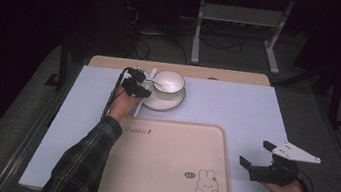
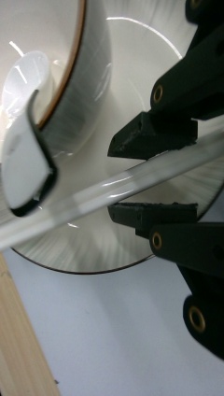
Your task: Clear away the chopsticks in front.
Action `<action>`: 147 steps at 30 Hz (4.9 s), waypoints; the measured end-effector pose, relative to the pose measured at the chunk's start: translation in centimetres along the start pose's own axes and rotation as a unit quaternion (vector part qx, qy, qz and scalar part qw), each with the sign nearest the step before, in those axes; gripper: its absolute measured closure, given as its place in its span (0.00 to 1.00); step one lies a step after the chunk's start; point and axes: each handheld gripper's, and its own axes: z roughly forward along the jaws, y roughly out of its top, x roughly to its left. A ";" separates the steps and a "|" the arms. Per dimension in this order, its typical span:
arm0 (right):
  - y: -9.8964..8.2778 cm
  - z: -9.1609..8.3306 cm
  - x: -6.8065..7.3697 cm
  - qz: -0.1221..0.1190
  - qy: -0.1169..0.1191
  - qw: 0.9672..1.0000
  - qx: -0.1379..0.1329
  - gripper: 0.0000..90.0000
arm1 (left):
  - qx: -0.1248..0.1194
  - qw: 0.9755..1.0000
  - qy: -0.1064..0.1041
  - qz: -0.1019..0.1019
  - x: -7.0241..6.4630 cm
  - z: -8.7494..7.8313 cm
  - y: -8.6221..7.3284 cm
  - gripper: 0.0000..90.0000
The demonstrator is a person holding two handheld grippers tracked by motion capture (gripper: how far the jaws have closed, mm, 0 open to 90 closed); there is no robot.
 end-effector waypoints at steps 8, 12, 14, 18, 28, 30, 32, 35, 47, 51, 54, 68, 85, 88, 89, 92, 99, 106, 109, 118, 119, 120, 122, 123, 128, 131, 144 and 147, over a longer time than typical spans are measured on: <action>0.0 -0.1 -0.1 0.003 0.000 1.000 -0.003 0.00 | 0.003 1.000 0.013 0.004 0.0 0.6 0.8 0.85; -0.1 -0.1 -0.1 0.003 0.000 1.000 -0.003 0.00 | 0.003 1.000 0.016 0.000 0.1 0.7 0.9 0.86; -0.1 -0.1 -0.1 0.003 0.001 1.000 -0.003 0.00 | 0.002 1.000 0.016 -0.001 0.2 0.6 0.9 0.86; -0.1 -0.2 -0.1 0.003 0.000 1.000 -0.004 0.00 | -0.001 1.000 0.016 -0.002 0.4 0.0 0.7 0.78; 0.0 -0.1 0.0 0.002 0.000 1.000 -0.003 0.00 | -0.012 1.000 0.005 -0.006 1.6 -4.0 -1.5 0.70; 0.0 -0.1 0.1 0.001 0.000 1.000 -0.003 0.00 | -0.015 1.000 0.003 -0.007 1.8 -4.5 -1.8 0.73; 0.0 -0.1 0.1 0.001 0.001 1.000 -0.002 0.00 | -0.016 1.000 -0.001 -0.006 2.0 -5.0 -2.3 0.75; 0.1 0.0 0.2 -0.002 0.002 1.000 -0.001 0.00 | -0.016 1.000 -0.012 -0.013 2.4 -5.4 -3.1 0.80; 0.0 0.0 0.2 0.000 0.001 1.000 0.001 0.00 | -0.010 0.999 -0.037 -0.028 2.5 -5.2 -3.7 0.91; 0.0 0.0 0.2 0.000 0.001 1.000 0.001 0.00 | -0.019 0.998 -0.042 -0.030 2.3 -5.4 -3.6 0.91; 0.0 0.0 0.2 0.000 0.001 1.000 0.000 0.00 | -0.015 0.999 -0.043 -0.028 2.2 -5.2 -3.6 0.91; 0.0 0.1 0.2 0.000 0.001 1.000 0.000 0.00 | 0.003 0.999 -0.046 -0.029 2.2 -4.3 -4.2 0.91; 0.0 0.1 0.2 0.001 0.000 1.000 0.000 0.00 | -0.009 0.999 -0.027 -0.043 2.4 -4.5 -4.3 0.95; 0.0 0.1 0.2 0.001 0.001 1.000 0.000 0.00 | -0.011 0.998 -0.028 -0.047 2.6 -4.9 -4.4 0.95; 0.0 0.0 0.2 0.001 0.001 1.000 0.001 0.00 | -0.014 0.998 -0.027 -0.051 2.8 -5.5 -4.5 0.95; 0.0 0.0 0.1 0.001 0.000 1.000 -0.001 0.00 | -0.017 0.998 -0.029 -0.054 3.0 -6.2 -5.0 0.95; 0.0 0.0 0.2 0.000 -0.001 1.000 0.000 0.00 | -0.033 0.997 -0.031 -0.065 3.6 -8.4 -6.9 0.95; 0.1 0.0 0.2 0.000 -0.002 1.000 0.001 0.00 | -0.049 0.995 -0.040 -0.074 3.8 -10.8 -9.6 0.95; 0.1 0.0 0.2 0.000 -0.003 1.000 0.000 0.00 | -0.053 0.995 -0.042 -0.079 3.8 -12.2 -10.7 0.95; 0.0 0.0 0.2 -0.001 -0.003 1.000 0.000 0.00 | -0.062 0.994 -0.047 -0.072 2.5 -16.1 -13.8 0.95; 0.0 0.0 0.2 -0.001 -0.004 1.000 -0.001 0.00 | -0.064 0.994 -0.050 -0.067 2.0 -16.6 -14.1 0.95; 0.0 0.0 0.2 -0.001 -0.004 1.000 -0.001 0.00 | -0.064 0.994 -0.050 -0.067 2.0 -16.6 -14.1 0.95; 0.0 0.0 0.1 0.000 -0.004 1.000 0.000 0.00 | -0.064 0.994 -0.057 -0.063 1.4 -17.2 -14.6 0.95; 0.0 0.0 0.1 0.000 -0.004 1.000 0.000 0.00 | -0.063 0.994 -0.064 -0.059 1.0 -17.5 -14.8 0.95; 0.0 0.0 0.1 0.000 -0.005 1.000 0.002 0.00 | -0.062 0.992 -0.096 -0.047 -0.8 -18.3 -15.7 0.95; 0.0 0.0 0.1 0.000 -0.006 1.000 0.002 0.00 | -0.059 0.992 -0.109 -0.040 -1.8 -18.3 -16.2 0.95; 0.0 0.1 0.2 0.000 -0.006 1.000 0.003 0.00 | -0.026 0.988 -0.150 -0.020 -4.6 -16.8 -16.9 0.95; 0.0 0.1 0.1 0.000 -0.006 1.000 0.004 0.00 | -0.019 0.988 -0.151 -0.016 -4.9 -16.4 -16.9 0.95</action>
